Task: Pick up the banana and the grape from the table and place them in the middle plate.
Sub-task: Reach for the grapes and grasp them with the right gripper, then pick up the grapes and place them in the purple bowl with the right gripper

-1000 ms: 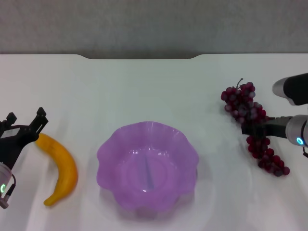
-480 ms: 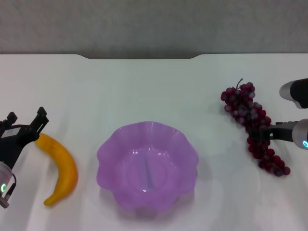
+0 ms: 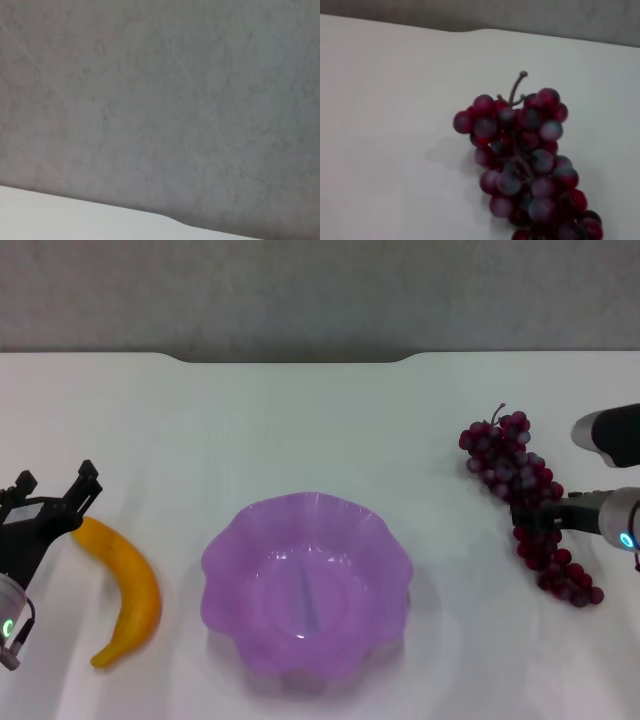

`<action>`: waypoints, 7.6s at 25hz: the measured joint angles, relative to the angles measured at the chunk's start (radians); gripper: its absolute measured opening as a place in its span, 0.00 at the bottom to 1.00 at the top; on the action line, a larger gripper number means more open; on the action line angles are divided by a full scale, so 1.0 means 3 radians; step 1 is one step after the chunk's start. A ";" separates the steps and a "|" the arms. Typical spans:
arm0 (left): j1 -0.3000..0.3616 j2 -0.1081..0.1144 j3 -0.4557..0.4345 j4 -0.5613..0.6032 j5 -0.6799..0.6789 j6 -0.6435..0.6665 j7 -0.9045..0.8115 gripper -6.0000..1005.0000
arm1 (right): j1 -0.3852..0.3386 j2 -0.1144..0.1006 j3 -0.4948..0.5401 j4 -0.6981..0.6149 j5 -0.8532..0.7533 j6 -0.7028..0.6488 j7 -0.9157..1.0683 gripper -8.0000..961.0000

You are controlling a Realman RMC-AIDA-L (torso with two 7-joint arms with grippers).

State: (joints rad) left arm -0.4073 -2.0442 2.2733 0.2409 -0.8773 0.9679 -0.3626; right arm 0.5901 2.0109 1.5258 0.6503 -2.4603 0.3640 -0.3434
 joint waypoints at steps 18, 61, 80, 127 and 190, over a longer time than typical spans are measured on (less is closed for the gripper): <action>-0.0002 -0.0002 0.0000 0.0004 0.0026 0.0000 -0.0009 0.89 | 0.0001 0.0000 -0.0106 -0.0128 0.0127 -0.0100 0.0001 0.93; 0.0017 -0.0007 -0.0003 -0.0013 -0.0001 0.0000 0.0000 0.89 | -0.0235 0.0010 -0.0684 -0.0197 0.0388 -0.0867 -0.0011 0.35; 0.0025 0.0001 0.0000 -0.0011 0.0016 0.0000 -0.0014 0.89 | -0.0503 -0.0005 -0.0725 0.0105 0.0343 -0.1084 -0.0025 0.31; 0.0029 0.0002 -0.0032 -0.0026 0.0005 -0.0053 -0.0014 0.89 | -0.1156 -0.0015 -0.0885 0.2093 0.0291 -0.1068 -0.0815 0.20; -0.0091 0.0009 -0.0087 -0.0051 0.0006 -0.0025 -0.0007 0.89 | -0.0853 0.0007 -0.2458 0.1317 0.0412 -0.2270 -0.0780 0.20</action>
State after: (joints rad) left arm -0.4345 -2.0417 2.2472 0.2256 -0.8756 0.9605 -0.3646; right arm 0.3343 2.0130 0.7884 1.0455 -2.3366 -0.3171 -0.5775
